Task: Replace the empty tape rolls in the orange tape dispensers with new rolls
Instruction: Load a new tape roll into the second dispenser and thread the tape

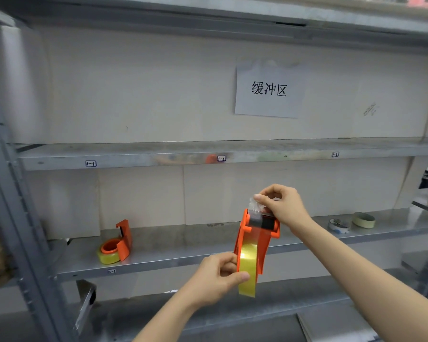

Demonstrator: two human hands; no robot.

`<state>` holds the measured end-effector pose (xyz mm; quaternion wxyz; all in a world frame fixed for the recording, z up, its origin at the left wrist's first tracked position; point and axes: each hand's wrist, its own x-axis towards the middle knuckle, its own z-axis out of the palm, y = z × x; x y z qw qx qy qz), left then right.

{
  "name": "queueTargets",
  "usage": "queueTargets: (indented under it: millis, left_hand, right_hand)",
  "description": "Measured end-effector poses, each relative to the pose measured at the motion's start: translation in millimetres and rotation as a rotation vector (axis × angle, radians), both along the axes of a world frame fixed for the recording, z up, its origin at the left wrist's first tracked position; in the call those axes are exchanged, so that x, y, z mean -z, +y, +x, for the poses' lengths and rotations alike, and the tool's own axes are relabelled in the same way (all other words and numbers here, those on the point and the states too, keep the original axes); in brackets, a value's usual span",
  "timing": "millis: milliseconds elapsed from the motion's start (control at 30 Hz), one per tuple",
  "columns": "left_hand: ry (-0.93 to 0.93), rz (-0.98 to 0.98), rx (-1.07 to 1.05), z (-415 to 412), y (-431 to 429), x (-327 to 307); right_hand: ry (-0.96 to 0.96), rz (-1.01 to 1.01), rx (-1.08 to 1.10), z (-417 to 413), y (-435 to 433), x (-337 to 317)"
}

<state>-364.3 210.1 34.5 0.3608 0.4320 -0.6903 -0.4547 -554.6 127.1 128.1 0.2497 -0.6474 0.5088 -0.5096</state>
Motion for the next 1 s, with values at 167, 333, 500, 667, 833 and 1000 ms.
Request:
queueTargets:
  millis: [167,333,500,667,833,1000]
  left_hand:
    - [0.037,0.003,0.028,7.0,0.4,-2.1]
    - [0.092,-0.080,0.107,12.5,3.0,-1.9]
    - [0.118,-0.043,0.141,14.0,0.1,3.1]
    - [0.082,-0.034,0.138,16.7,-4.2,2.5]
    - [0.074,-0.044,0.179,18.8,-8.8,-3.0]
    - [0.046,-0.074,0.196,18.3,-10.8,-4.7]
  right_hand:
    - [-0.040,0.057,-0.058,-2.7,-0.2,-2.6]
    - [-0.069,0.101,-0.103,-5.7,-0.3,0.2]
    - [-0.048,0.162,-0.120,-7.8,-3.2,4.2]
    - [-0.056,0.158,-0.115,-7.9,-7.0,5.0]
    - [-0.036,0.147,-0.106,-11.1,-12.2,4.5]
    - [-0.038,0.183,-0.102,-13.4,-17.1,7.5]
